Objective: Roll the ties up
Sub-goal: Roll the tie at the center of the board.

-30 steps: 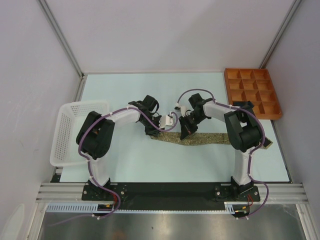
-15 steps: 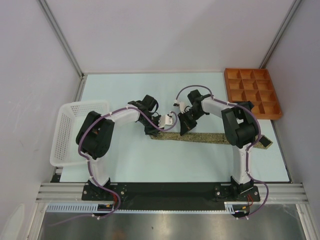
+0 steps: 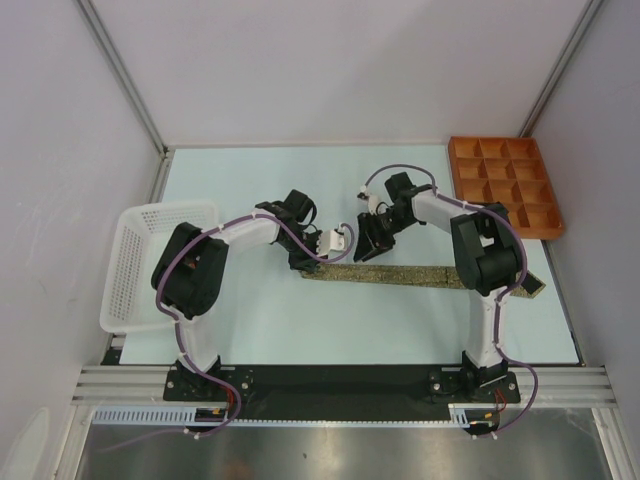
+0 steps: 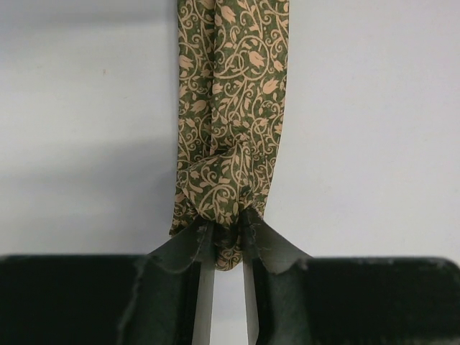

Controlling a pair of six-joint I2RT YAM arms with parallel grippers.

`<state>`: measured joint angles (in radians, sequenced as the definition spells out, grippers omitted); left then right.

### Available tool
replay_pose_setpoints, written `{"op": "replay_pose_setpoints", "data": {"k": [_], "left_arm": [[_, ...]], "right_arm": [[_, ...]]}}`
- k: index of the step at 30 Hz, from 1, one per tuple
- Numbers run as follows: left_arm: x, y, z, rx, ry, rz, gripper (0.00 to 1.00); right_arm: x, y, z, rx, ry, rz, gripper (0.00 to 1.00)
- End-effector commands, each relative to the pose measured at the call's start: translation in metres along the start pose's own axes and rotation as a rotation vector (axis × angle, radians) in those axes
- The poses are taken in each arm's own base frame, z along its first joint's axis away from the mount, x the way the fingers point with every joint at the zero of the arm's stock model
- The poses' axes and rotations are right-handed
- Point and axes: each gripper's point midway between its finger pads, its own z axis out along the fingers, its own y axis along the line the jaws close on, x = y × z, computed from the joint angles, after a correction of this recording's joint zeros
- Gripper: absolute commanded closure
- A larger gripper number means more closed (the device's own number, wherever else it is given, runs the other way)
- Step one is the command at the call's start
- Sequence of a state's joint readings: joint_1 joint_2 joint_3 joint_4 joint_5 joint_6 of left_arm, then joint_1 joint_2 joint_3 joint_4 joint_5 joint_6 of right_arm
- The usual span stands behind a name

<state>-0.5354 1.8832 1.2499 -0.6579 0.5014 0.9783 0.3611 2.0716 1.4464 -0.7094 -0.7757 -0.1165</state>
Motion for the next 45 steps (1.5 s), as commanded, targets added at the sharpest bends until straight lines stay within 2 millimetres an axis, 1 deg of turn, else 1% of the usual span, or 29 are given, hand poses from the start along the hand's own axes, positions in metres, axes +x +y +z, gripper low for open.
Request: {"op": "replay_pose_setpoints", "data": {"k": [1,3,4,5,7,8,9,10,12,19,20,22,25,26,27,30,32,33,34,36,38,41,43,45], "left_arm": [[-0.007,-0.004,-0.011,-0.003,-0.026,0.035,0.77],[-0.006,-0.005,-0.011,0.0,-0.026,0.032,0.77],[-0.006,-0.005,-0.011,-0.001,-0.028,0.032,0.77],[-0.006,-0.004,-0.011,-0.002,-0.029,0.032,0.77],[-0.007,-0.003,-0.01,-0.006,-0.035,0.032,0.76],[-0.007,-0.002,-0.011,-0.009,-0.038,0.022,0.76],[-0.008,-0.002,-0.012,-0.01,-0.042,0.02,0.76],[-0.009,0.0,-0.012,-0.014,-0.046,0.014,0.76],[-0.01,0.001,-0.013,-0.013,-0.056,0.006,0.76],[-0.015,-0.004,-0.026,-0.007,-0.104,0.067,0.76],[-0.017,-0.006,-0.029,-0.007,-0.11,0.083,0.76],[-0.015,-0.009,-0.03,0.003,-0.103,0.125,0.75],[-0.006,-0.009,-0.027,0.01,-0.067,0.121,0.75],[-0.007,-0.005,-0.027,0.008,-0.062,0.118,0.75],[-0.002,-0.008,-0.022,0.034,-0.049,0.1,0.74],[0.002,-0.009,-0.017,0.059,-0.027,0.097,0.74],[0.005,-0.009,-0.015,0.07,-0.015,0.103,0.74],[0.008,-0.011,-0.013,0.085,-0.006,0.104,0.74],[0.007,-0.011,-0.013,0.087,-0.005,0.109,0.74],[0.008,-0.01,-0.012,0.087,-0.001,0.113,0.73],[0.008,-0.009,-0.011,0.089,0.001,0.111,0.73],[0.008,-0.008,-0.01,0.089,0.001,0.11,0.71],[0.008,-0.006,-0.01,0.085,0.002,0.107,0.7],[0.007,-0.007,-0.01,0.086,0.001,0.108,0.68]], "right_arm": [[-0.036,0.054,-0.013,-0.197,-0.153,0.114,0.55],[-0.034,0.067,-0.002,-0.241,-0.134,0.154,0.57],[-0.03,0.07,0.003,-0.249,-0.12,0.171,0.58],[-0.025,0.079,0.013,-0.262,-0.095,0.165,0.6],[-0.02,0.08,0.028,-0.256,-0.081,0.18,0.61],[-0.018,0.081,0.035,-0.251,-0.071,0.178,0.64],[-0.018,0.074,0.044,-0.238,-0.071,0.188,0.64],[-0.017,0.071,0.047,-0.234,-0.068,0.201,0.64],[-0.016,0.059,0.057,-0.214,-0.068,0.219,0.65],[-0.008,0.024,0.076,-0.121,-0.048,0.255,0.64],[-0.008,0.021,0.077,-0.11,-0.046,0.257,0.64],[-0.006,0.015,0.078,-0.098,-0.038,0.271,0.63],[-0.007,0.017,0.076,-0.119,-0.037,0.271,0.63],[-0.009,0.021,0.073,-0.131,-0.042,0.26,0.63],[-0.008,0.025,0.072,-0.144,-0.041,0.255,0.63],[-0.012,0.047,0.059,-0.202,-0.059,0.201,0.62],[-0.015,0.059,0.053,-0.232,-0.068,0.172,0.59],[-0.018,0.068,0.046,-0.244,-0.081,0.157,0.57],[-0.019,0.071,0.044,-0.251,-0.085,0.156,0.55],[-0.027,0.077,0.04,-0.261,-0.105,0.161,0.53],[-0.035,0.079,0.04,-0.265,-0.125,0.16,0.52],[-0.039,0.082,0.05,-0.261,-0.117,0.174,0.51],[-0.038,0.079,0.058,-0.246,-0.106,0.184,0.52],[-0.037,0.081,0.063,-0.239,-0.099,0.175,0.52]]}}
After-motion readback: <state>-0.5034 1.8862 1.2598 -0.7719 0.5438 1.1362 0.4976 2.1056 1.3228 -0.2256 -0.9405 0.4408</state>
